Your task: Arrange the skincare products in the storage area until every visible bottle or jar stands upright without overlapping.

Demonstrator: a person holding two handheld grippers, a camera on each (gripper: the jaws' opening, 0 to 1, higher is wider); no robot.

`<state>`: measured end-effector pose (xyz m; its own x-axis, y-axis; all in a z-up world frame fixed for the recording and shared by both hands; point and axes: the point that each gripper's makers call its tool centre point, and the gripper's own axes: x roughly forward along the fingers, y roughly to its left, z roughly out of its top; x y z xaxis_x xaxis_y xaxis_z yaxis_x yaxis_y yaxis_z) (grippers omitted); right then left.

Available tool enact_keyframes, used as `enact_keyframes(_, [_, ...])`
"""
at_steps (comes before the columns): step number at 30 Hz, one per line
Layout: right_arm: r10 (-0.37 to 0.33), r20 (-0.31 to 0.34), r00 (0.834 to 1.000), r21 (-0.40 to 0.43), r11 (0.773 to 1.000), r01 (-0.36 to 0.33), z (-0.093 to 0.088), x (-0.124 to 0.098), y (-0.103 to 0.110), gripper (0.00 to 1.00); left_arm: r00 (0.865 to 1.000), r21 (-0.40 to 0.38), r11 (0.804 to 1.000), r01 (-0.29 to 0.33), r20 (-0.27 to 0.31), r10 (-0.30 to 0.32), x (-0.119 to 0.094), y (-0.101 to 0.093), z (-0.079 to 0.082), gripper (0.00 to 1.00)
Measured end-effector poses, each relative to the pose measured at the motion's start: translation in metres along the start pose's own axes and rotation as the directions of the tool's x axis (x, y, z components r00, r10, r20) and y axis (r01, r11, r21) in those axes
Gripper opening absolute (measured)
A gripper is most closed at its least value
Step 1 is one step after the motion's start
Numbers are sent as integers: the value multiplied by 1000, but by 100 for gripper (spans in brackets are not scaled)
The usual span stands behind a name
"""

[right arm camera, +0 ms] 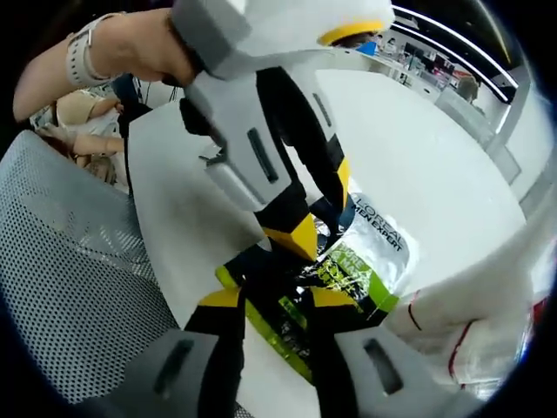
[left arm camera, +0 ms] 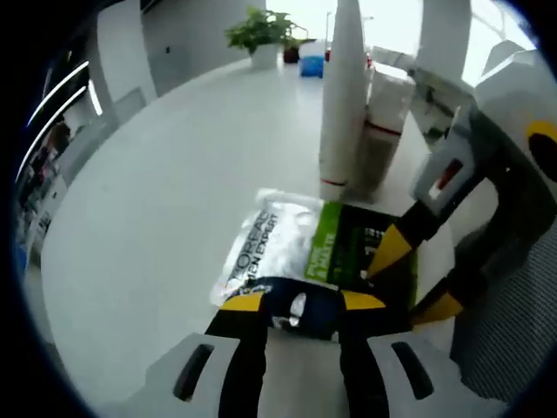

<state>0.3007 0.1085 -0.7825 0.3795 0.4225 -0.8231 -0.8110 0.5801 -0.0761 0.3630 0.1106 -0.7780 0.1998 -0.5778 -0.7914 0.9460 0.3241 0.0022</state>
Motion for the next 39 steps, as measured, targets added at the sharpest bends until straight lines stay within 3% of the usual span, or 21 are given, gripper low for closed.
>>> enact_keyframes(4, [6, 3, 1000, -1, 1000, -6, 0, 0, -1, 28, 1000, -3, 1000, -7, -2, 7, 0, 0, 0, 28])
enact_keyframes(7, [7, 3, 1000, 4, 1000, -7, 0, 0, -1, 28, 1000, -9, 1000, -13, -6, 13, -4, 1, 2, 34])
enact_keyframes(10, [6, 1, 1000, -1, 1000, -6, 0, 0, -1, 28, 999, -34, 999, -6, 47, 7, -14, -2, 14, 35])
enact_keyframes(15, [7, 2, 1000, 0, 1000, -7, 0, 0, -1, 28, 997, -19, 999, -44, 61, 45, -31, -3, 20, 35])
enact_keyframes(22, [17, 5, 1000, -5, 1000, -17, 0, 0, -1, 28, 993, -19, 995, -95, 66, 96, -50, -7, 15, 36])
enact_keyframes(31, [9, -8, 1000, -42, 999, -10, 1, -3, -1, 31, 984, -84, 988, -133, 111, 142, -77, -18, 12, 42])
enact_keyframes(39, [-30, 90, 996, -60, 998, 35, 24, -31, -6, 31, 973, -158, 973, -167, 133, 189, -98, -22, 3, 44])
